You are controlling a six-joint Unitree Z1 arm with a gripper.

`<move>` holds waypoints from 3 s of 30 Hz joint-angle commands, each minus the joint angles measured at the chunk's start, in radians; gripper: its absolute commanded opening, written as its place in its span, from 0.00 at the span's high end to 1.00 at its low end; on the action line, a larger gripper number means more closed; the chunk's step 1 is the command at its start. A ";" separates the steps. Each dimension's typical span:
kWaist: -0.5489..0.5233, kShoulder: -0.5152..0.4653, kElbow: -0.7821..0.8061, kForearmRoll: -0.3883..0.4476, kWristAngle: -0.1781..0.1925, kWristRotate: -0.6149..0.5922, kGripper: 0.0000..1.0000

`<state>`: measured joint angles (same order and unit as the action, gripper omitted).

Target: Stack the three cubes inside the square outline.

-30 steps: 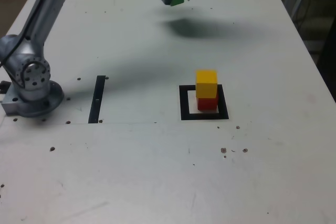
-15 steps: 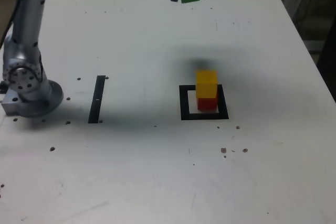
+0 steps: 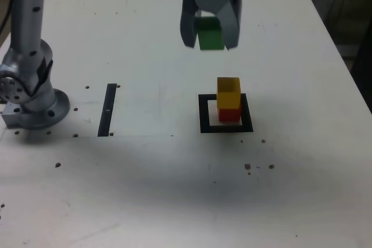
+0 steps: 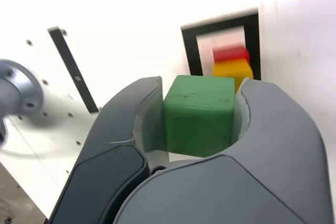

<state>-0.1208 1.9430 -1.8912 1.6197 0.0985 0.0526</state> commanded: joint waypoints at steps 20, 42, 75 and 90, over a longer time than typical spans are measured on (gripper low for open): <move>-0.056 0.140 -0.076 0.015 -0.012 -0.096 0.86; -0.017 0.183 -0.044 0.003 -0.048 -0.087 0.54; -0.014 0.122 -0.016 0.006 -0.015 -0.089 0.01; -0.013 -0.216 0.180 0.007 -0.009 -0.052 0.01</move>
<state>-0.1365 1.8047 -1.7222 1.6121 0.0873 -0.0053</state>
